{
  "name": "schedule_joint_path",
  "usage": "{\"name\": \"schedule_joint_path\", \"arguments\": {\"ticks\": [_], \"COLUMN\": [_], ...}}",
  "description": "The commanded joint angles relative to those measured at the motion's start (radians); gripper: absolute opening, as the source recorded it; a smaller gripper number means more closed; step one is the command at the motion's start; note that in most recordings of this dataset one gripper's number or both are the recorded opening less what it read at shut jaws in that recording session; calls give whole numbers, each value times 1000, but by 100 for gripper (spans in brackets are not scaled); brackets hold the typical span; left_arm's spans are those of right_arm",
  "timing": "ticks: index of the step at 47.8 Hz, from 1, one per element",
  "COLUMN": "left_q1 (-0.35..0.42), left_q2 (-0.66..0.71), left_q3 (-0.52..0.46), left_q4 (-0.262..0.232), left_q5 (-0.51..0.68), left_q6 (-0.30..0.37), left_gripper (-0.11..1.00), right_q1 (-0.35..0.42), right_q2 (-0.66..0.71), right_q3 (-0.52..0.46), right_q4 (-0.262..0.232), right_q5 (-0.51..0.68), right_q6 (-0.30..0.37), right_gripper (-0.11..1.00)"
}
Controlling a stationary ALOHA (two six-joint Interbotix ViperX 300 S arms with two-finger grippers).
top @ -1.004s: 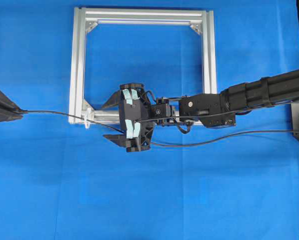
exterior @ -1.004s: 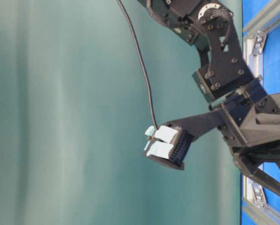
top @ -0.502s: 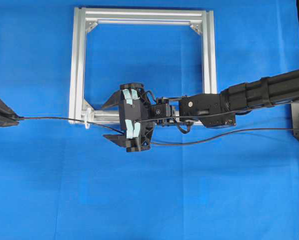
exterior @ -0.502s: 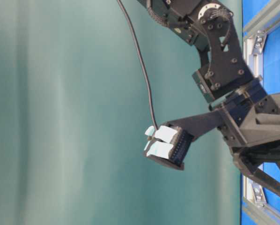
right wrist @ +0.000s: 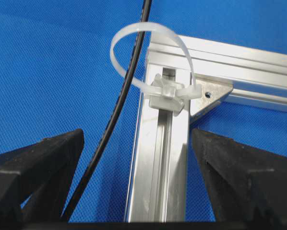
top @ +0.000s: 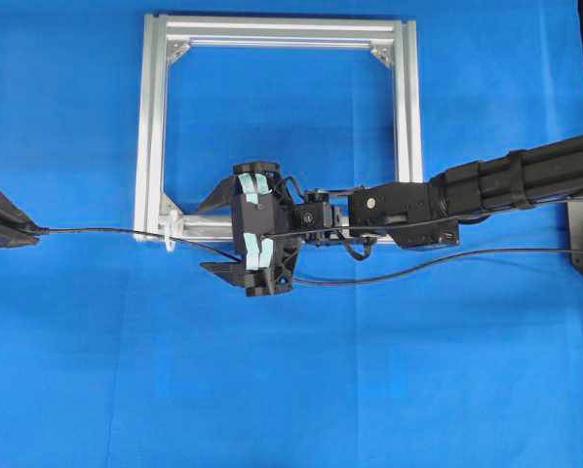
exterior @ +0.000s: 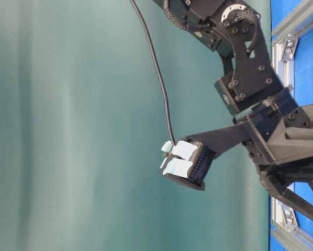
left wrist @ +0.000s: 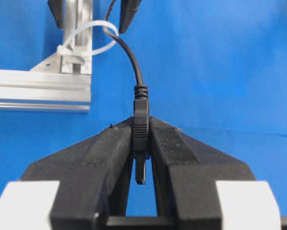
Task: Insert the wire through the string loop located on the left side.
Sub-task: 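Pull the plug leftward with the left gripper, drawing cable through the loop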
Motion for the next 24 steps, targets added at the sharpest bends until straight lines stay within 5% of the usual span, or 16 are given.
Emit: {"name": "schedule_joint_path", "arguments": {"ticks": [1, 5, 15, 24], "left_q1": [0, 0, 3, 15], "left_q2": [28, 35, 28, 26], "left_q3": [-6, -5, -3, -3], "left_q4": [0, -2, 5, 5], "left_q5": [-21, -31, -37, -40], "left_q6": [-2, 0, 8, 9], "left_gripper": [8, 23, 83, 79], "right_q1": [0, 0, -2, -3], "right_q2": [-58, -64, -101, -150], "right_q3": [-21, -25, -25, -25], "right_q4": [2, 2, 2, 3], "right_q5": [-6, -6, 0, 14], "right_q6": [-2, -2, 0, 2], "right_gripper": [92, 92, 92, 92]}}
